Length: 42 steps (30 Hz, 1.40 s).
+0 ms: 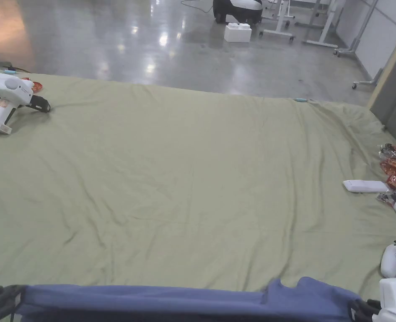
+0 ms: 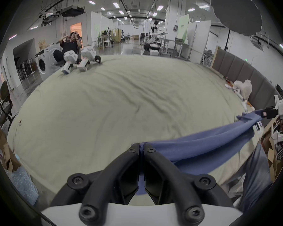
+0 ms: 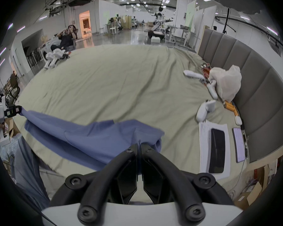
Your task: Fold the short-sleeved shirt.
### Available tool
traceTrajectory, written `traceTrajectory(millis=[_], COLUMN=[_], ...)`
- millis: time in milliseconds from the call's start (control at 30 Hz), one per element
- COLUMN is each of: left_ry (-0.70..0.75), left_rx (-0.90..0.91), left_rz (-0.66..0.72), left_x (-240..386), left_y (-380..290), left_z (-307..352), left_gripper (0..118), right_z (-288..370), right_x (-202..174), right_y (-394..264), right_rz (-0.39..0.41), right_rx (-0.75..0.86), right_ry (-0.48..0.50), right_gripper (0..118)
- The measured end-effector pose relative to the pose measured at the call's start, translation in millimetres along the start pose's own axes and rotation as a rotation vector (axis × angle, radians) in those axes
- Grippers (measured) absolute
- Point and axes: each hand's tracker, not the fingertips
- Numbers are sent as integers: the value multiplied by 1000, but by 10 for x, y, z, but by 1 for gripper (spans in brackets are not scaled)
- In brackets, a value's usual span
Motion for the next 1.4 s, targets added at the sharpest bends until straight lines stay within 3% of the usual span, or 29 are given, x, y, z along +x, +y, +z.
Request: traceTrajectory(millis=[267,400,467,500,533,600,633,967,1033,1100,1167,1233,1333,1400], left_ry=[99,111,117,115,113,102,95,104,123,139,158,177,185,192], left_rx=[-161,-150,-140,-130,-111,-43,-3,349,421,475,532,579,624,631], left_rz=[-112,-94,-74,-64,-50,-27,-21,-15,-33,-49,-63,-64,-51,-38], left_x=[137,140,123,118,99,115,139,763,901,1045,1146,1228,1264,1246], left_y=[-286,-331,-308,-285,-258,-167,-105,570,661,728,771,786,789,795], left_z=[-341,-415,-398,-378,-359,-289,-250,-91,-52,-8,45,96,166,200], left_gripper=[12,20,33,33,36,56,66,68,67,63,48,29,1,0], right_z=[-508,-604,-530,-482,-420,-270,-180,190,206,240,264,283,292,290], right_x=[-87,-145,-203,-227,-264,-326,-360,-901,-1046,-1176,-1289,-1357,-1443,-1490], right_y=[-379,-468,-461,-439,-397,-304,-239,375,482,561,639,688,744,766], right_rz=[14,17,27,41,59,62,53,-111,-105,-122,-153,-169,-154,-148], right_rx=[-127,-145,-138,-135,-140,-81,-27,569,645,723,779,812,842,854], right_ry=[-31,-43,-60,-78,-111,-160,-166,-118,-127,-133,-125,-112,-108,-112], right_gripper=[2,4,27,35,35,78,88,84,71,49,21,8,3,3])
